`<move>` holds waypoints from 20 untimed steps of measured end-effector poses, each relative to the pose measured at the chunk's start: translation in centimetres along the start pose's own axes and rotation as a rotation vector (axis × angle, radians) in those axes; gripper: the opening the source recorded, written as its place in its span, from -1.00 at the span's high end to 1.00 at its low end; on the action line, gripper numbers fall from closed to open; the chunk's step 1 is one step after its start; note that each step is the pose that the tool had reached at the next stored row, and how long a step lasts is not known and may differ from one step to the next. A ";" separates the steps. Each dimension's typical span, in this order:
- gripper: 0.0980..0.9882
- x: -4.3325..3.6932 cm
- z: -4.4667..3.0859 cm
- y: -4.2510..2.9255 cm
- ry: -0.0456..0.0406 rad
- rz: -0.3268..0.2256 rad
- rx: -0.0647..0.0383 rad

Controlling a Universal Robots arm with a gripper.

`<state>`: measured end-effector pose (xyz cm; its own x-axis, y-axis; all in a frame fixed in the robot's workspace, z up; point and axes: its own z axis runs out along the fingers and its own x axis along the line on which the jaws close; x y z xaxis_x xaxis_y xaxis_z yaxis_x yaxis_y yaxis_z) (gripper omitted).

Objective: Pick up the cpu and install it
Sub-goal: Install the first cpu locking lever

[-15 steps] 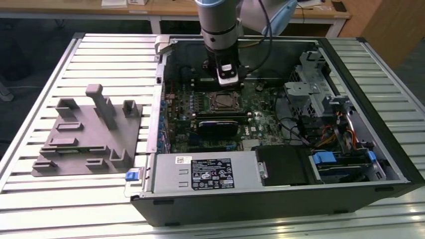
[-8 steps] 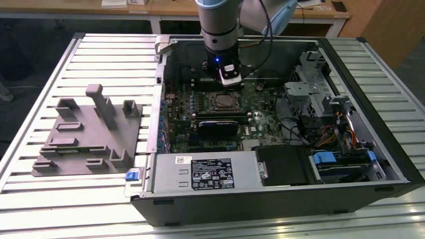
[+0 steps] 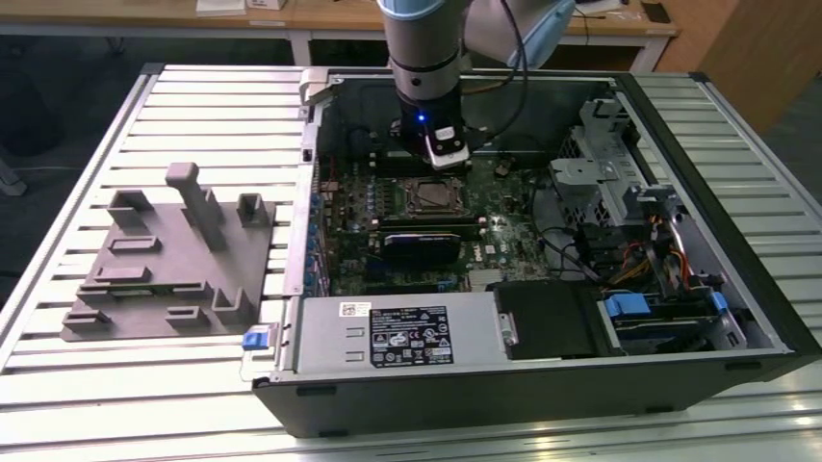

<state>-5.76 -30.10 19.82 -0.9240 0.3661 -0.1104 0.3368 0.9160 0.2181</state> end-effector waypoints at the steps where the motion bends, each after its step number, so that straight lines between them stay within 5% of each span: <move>1: 0.98 -0.02 0.02 -0.05 0.0008 -0.003 0.000; 20: 0.98 -0.74 0.47 -0.63 0.0106 -0.047 -0.005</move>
<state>-5.20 -30.87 19.31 -0.9408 0.3205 -0.1104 0.2918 0.9314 0.2176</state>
